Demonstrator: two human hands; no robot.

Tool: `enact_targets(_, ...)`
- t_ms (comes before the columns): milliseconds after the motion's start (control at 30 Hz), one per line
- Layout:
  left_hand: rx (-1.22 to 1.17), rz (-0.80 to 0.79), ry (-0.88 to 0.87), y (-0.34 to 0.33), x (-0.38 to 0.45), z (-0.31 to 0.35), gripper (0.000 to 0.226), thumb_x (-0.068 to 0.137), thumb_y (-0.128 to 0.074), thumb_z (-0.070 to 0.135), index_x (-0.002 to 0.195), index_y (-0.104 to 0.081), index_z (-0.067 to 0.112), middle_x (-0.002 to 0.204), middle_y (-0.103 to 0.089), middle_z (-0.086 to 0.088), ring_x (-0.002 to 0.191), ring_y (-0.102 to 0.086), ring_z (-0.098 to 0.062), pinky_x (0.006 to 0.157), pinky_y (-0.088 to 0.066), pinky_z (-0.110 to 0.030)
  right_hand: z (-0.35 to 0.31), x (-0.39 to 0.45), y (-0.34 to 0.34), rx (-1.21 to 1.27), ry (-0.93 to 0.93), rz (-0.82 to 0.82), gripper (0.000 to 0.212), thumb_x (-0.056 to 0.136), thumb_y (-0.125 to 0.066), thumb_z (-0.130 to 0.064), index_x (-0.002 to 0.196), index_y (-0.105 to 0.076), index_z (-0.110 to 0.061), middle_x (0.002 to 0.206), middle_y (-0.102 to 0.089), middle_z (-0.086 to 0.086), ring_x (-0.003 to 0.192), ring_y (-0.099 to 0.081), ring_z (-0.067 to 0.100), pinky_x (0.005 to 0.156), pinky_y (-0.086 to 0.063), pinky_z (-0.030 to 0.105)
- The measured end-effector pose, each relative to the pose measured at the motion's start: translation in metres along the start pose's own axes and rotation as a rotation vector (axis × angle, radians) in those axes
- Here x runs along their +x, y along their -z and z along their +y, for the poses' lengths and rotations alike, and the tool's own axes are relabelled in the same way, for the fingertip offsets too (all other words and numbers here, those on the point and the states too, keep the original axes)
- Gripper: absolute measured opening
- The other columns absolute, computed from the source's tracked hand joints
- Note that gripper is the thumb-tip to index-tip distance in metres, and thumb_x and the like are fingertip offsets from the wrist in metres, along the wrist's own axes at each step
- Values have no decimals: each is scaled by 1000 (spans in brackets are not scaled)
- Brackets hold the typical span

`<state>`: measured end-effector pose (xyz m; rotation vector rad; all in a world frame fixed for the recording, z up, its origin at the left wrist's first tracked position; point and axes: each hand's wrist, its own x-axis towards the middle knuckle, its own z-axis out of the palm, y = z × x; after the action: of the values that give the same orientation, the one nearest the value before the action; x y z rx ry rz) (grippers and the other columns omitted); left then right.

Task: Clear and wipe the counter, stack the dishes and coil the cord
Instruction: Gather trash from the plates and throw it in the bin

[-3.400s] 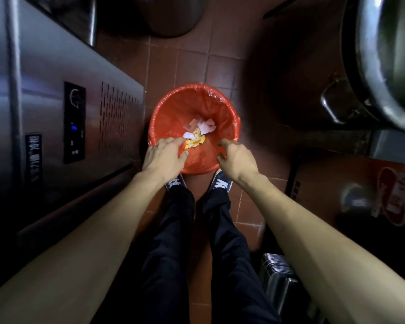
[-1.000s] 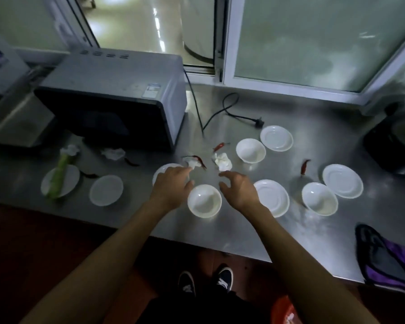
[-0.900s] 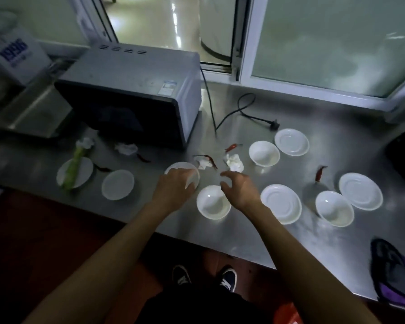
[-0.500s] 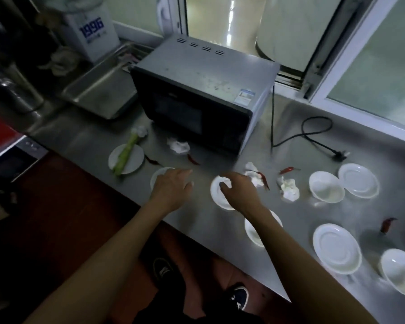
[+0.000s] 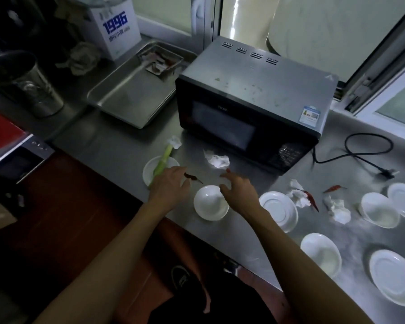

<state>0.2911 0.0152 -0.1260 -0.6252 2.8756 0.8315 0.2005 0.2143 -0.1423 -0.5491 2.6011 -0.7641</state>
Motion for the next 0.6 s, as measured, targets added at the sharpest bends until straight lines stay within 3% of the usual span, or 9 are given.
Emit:
enact_targets(333, 122, -29, -19, 0, 69, -9, 45, 100, -52, 35, 140, -53, 16, 139, -56, -9, 127, -51, -29, 102, -39, -43, 5, 67, -20, -25, 52, -12, 42, 92, -60, -23, 134, -58, -19, 135, -59, 3, 120, -56, 28, 100, -47, 46)
enact_targets(500, 180, -68, -1, 0, 94, -21, 48, 100, -51, 35, 144, -50, 16, 143, -51, -11, 128, -46, -32, 105, -37, -46, 13, 98, -35, -104, -14, -21, 55, 92, -59, -22, 145, -46, -24, 157, -36, 6, 142, -32, 30, 113, -29, 47)
enact_targets(600, 229, -66, -12, -1, 108, -36, 50, 97, -52, 36, 143, -51, 16, 145, -50, -10, 130, -43, -33, 104, -37, -47, 12, 109, -48, -122, -35, -26, 57, 92, -60, -22, 146, -44, -23, 159, -31, 8, 144, -27, 33, 111, -29, 48)
